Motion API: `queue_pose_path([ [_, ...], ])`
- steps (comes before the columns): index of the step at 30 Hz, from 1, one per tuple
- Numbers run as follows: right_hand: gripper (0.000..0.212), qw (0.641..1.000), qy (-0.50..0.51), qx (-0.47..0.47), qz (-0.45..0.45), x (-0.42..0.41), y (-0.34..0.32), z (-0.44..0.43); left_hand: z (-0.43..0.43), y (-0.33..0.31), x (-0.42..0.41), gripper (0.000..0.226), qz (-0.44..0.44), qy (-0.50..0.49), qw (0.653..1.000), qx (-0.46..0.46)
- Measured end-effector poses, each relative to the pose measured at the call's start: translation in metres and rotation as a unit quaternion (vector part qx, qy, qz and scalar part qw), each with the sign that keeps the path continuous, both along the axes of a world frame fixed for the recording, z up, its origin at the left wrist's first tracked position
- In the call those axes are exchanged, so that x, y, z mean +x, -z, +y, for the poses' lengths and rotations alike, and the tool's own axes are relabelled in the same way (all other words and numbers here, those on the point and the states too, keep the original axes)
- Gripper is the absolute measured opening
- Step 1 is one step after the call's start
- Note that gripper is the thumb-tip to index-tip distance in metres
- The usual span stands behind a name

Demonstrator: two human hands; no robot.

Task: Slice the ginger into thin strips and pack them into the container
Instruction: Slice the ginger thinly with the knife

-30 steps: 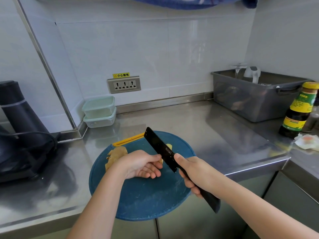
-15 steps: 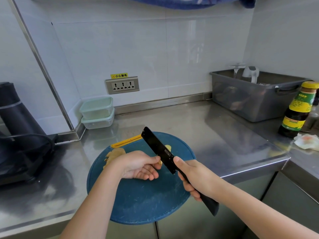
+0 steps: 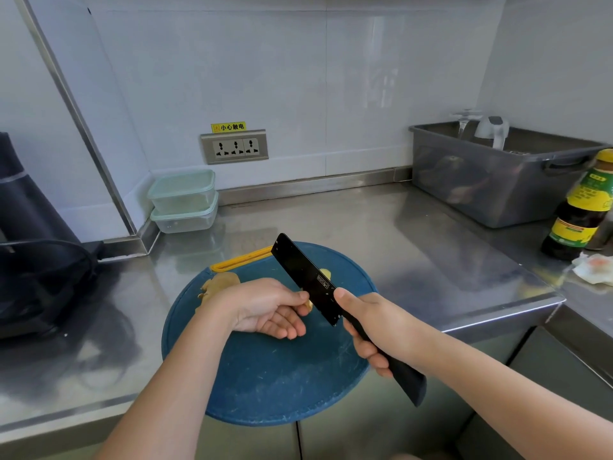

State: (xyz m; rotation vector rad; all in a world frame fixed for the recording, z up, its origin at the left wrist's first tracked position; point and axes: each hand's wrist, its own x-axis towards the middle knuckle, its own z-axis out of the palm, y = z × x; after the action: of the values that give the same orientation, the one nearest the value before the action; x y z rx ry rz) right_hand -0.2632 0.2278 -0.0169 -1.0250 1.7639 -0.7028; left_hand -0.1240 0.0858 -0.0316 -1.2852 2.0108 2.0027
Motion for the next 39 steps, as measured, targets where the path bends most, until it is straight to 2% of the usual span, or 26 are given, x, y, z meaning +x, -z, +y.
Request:
queue_pose_path([
  [9,0.051,1.000,-0.002,0.010,-0.001,-0.001,-0.002,-0.002,0.006,0.001,-0.001,0.031,-0.006,0.004,0.999,-0.032],
  [17,0.052,0.999,0.003,0.018,0.043,0.005,-0.003,-0.006,0.018,0.004,-0.001,0.040,0.005,0.006,0.994,-0.113],
  [28,0.053,0.999,0.010,0.044,-0.007,-0.002,-0.005,-0.011,0.020,0.001,-0.003,0.038,-0.004,-0.007,0.995,-0.104],
  [39,0.051,0.998,0.008,0.019,0.054,0.009,-0.005,-0.013,0.021,0.000,-0.001,0.031,0.006,-0.022,0.995,-0.095],
])
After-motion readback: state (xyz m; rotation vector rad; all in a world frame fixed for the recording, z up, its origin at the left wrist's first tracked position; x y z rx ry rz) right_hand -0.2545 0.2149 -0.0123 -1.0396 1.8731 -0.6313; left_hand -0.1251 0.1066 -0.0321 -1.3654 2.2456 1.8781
